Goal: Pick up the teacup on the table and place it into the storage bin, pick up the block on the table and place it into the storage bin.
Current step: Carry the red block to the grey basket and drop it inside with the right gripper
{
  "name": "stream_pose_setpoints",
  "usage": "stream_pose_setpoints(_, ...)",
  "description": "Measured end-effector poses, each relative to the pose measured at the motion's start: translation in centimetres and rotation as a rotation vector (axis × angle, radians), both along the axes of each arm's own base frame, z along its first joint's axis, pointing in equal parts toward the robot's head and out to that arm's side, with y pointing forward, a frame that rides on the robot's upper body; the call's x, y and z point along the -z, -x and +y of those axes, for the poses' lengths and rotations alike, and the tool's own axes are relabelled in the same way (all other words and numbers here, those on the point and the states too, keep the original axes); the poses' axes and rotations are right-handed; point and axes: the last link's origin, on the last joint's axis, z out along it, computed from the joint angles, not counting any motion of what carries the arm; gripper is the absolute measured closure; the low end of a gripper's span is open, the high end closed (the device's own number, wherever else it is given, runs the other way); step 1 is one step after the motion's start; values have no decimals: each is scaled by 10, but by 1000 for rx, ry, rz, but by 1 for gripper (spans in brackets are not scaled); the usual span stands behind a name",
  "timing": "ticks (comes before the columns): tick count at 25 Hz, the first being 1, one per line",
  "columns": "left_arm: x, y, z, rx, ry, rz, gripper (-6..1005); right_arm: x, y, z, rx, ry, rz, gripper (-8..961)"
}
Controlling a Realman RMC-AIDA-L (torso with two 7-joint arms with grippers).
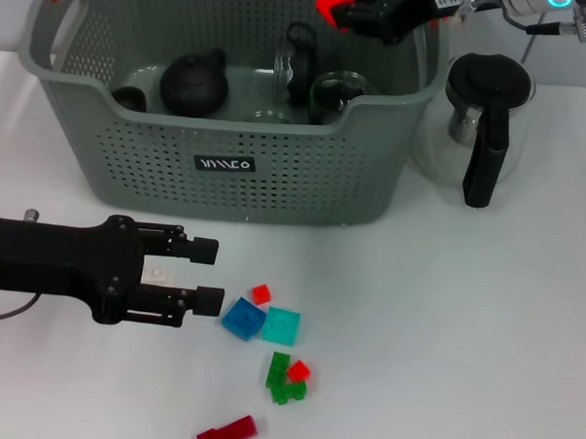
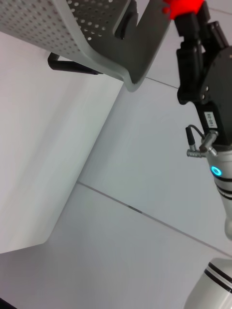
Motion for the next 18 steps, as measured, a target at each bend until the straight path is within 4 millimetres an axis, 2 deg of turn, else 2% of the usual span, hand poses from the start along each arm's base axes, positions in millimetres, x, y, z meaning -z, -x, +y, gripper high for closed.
stream_pose_setpoints(8, 1, 1, -1, 6, 1, 8, 274, 0, -4, 5, 61, 23, -10, 605)
stream_pose_setpoints(15, 2, 2, -2, 5, 1, 9, 273, -7, 5, 6, 50, 16, -3, 580)
stream_pose_setpoints(17, 2, 2, -2, 5, 2, 10, 272, -13, 15, 1, 25, 25, 14, 357)
stream_pose_setpoints(18, 2, 2, -2, 6, 3, 10, 272, -16, 19, -3, 10, 38, 21, 336)
